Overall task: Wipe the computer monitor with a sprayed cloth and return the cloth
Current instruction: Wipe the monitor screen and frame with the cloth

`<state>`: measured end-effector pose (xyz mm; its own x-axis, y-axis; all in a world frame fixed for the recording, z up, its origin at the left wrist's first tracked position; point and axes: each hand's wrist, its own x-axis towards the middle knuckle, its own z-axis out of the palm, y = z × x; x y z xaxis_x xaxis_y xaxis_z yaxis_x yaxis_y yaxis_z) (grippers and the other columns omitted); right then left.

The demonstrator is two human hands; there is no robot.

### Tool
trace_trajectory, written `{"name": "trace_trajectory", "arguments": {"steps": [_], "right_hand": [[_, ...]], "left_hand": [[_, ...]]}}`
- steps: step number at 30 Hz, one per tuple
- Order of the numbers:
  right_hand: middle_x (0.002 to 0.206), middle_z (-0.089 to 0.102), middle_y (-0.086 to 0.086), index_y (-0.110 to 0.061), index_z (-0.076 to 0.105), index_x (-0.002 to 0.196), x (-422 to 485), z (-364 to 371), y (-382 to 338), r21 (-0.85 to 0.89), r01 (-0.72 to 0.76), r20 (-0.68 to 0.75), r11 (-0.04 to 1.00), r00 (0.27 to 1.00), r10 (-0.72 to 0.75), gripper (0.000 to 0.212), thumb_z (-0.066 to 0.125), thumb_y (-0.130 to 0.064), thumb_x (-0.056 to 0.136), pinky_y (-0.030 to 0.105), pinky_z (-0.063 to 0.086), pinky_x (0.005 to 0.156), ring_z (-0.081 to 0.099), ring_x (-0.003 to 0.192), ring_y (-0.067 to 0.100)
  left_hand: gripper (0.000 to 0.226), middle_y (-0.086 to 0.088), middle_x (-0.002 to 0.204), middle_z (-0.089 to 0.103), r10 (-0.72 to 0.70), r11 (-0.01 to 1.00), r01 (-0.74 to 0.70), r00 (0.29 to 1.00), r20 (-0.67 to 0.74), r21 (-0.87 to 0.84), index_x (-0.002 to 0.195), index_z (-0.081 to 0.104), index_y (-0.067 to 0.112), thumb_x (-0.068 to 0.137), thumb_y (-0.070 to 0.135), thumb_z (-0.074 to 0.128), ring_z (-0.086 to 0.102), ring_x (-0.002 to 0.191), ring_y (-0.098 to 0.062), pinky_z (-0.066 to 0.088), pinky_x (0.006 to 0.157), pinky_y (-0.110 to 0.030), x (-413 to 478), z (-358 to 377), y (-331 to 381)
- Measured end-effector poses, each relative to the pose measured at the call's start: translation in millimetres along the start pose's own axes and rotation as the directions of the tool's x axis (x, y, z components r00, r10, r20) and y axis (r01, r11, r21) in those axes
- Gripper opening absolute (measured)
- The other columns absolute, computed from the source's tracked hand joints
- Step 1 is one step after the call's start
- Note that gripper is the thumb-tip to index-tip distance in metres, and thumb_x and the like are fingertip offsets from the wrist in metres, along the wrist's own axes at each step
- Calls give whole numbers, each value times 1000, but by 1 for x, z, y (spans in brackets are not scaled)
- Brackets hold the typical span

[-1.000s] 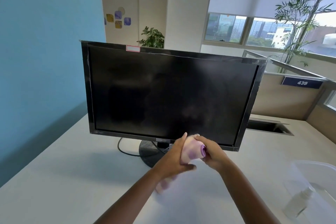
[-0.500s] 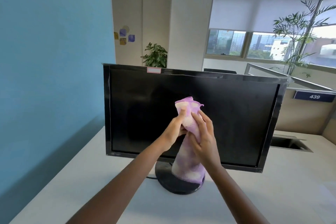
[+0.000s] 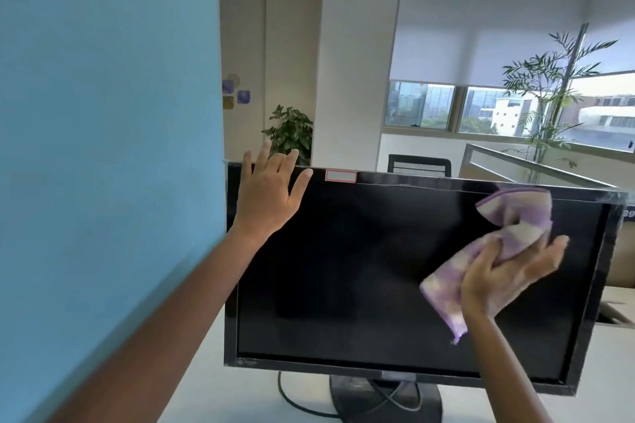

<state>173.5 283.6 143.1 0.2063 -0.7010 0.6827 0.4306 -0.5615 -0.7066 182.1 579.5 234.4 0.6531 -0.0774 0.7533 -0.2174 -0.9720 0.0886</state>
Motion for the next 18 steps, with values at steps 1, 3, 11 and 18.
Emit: {"name": "trace_trajectory", "arguments": {"steps": [1, 3, 11, 18], "right_hand": [[154, 10, 23, -10, 21, 146, -14, 7, -1, -69, 13, 68, 998, 998, -8, 62, 39, -29, 90, 33, 13, 119, 11, 144, 34], [155, 12, 23, -11, 21, 146, -46, 23, -9, -207, 89, 197, 974, 979, -48, 66, 36, -36, 87, 49, 15, 115, 10, 143, 38], [151, 19, 22, -16, 26, 144, -138, 95, -94, -349, 297, 346, 889, 922, -172, 65, 17, -54, 93, 59, 17, 110, 14, 141, 40], [114, 66, 6, -22, 61, 114, -186, 117, -116, -226, 682, 545, 695, 680, -490, 37, 40, -39, 89, 52, 24, 107, 35, 127, 31]], "left_hand": [[50, -11, 133, 54, 4, 1000, -4, 1000, -23, -9, 133, 44, 12, 96, 42, 27, 29, 139, -29, 10, 117, -48, 1, 1, -4], [59, -12, 117, 64, 36, 998, -39, 998, -61, -49, 123, 54, 11, 93, 44, 15, 48, 122, -29, 24, 112, -44, 2, 1, -8], [68, -11, 104, 70, 108, 954, -141, 985, -133, -265, 110, 64, 7, 88, 32, 5, 60, 99, -28, 37, 95, -37, 3, -5, -13], [74, -9, 112, 68, 123, 934, -154, 986, -115, -323, 113, 63, 8, 82, 35, 0, 58, 107, -24, 32, 98, -32, 2, -9, -16]]}}
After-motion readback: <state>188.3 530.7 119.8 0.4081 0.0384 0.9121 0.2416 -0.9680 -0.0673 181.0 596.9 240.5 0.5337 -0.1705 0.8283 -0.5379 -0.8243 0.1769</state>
